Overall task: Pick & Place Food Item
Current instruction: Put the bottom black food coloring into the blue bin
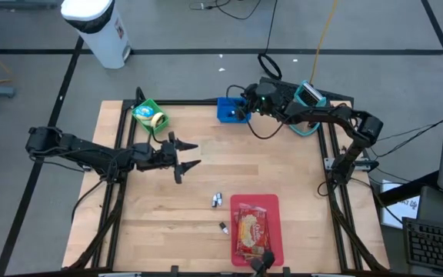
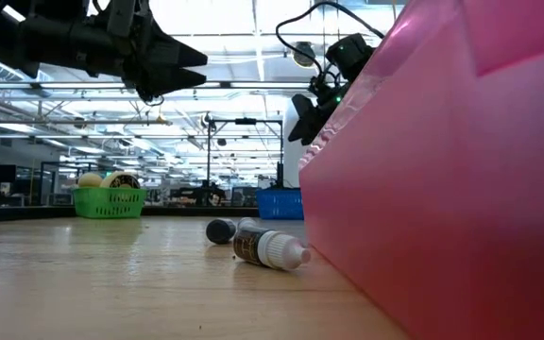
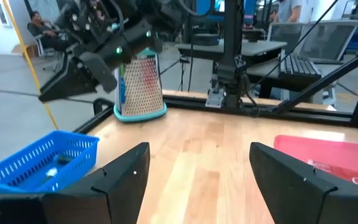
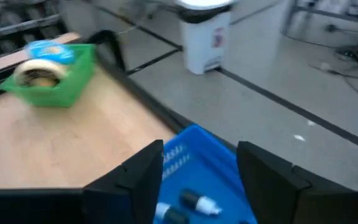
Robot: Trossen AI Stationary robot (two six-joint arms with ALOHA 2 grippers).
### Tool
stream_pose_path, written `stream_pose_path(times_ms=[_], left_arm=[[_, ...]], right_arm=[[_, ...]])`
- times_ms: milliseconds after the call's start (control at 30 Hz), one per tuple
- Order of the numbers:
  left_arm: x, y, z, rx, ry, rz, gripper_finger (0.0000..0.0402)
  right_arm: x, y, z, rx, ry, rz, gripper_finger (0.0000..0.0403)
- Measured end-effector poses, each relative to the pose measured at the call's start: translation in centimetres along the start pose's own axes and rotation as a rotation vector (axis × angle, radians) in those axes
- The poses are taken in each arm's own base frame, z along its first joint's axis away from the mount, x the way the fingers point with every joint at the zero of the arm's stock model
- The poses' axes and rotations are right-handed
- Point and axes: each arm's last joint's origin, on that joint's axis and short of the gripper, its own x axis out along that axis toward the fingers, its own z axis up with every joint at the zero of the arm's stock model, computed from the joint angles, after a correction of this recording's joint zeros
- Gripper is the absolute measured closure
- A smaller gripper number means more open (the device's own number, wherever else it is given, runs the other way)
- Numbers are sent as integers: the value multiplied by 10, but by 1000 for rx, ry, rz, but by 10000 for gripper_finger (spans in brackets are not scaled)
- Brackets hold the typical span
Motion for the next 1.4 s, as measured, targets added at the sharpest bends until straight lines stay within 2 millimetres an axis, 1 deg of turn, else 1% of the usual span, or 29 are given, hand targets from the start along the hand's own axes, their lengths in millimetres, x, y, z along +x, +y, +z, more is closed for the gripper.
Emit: stream_pose_path(times_ms=[100, 200, 300, 433, 567, 633, 700, 833, 967, 1067, 1167, 1267, 1400], left_arm=[[0, 0, -2, -22, 24, 0, 128], [0, -2, -5, -47, 58, -42, 128], [-2, -8, -12, -30, 120, -122, 128], [0, -18, -26, -2, 212, -142, 128], [13, -34, -42, 26, 305, -184, 128], [24, -46, -46, 58, 340, -219, 128], [34, -58, -49, 99, 361, -267, 128], [54, -87, -49, 191, 417, -406, 128], [69, -115, -28, 362, 436, -537, 128], [77, -133, -21, 444, 492, -593, 128], [82, -148, -32, 491, 513, -625, 128], [86, -160, -50, 523, 497, -653, 128], [91, -167, -75, 527, 516, -654, 128]], right_arm=[[-6, 7, 5, -42, -14, 97, 197], [-19, 22, 16, -96, -60, 258, 191], [-38, 43, 25, -156, -99, 407, 194], [-68, 74, 37, -248, -174, 530, 202], [-94, 102, 40, -345, -232, 621, 208], [-105, 113, 40, -377, -256, 658, 209], [-113, 121, 40, -405, -268, 689, 208], [-118, 133, 32, -418, -226, 730, 207], [-123, 142, 25, -431, -177, 762, 207], [-126, 148, 19, -419, -126, 788, 209], [-132, 157, 15, -383, -101, 824, 214], [-140, 167, 11, -370, -86, 865, 219], [-151, 181, 7, -369, -89, 923, 225]])
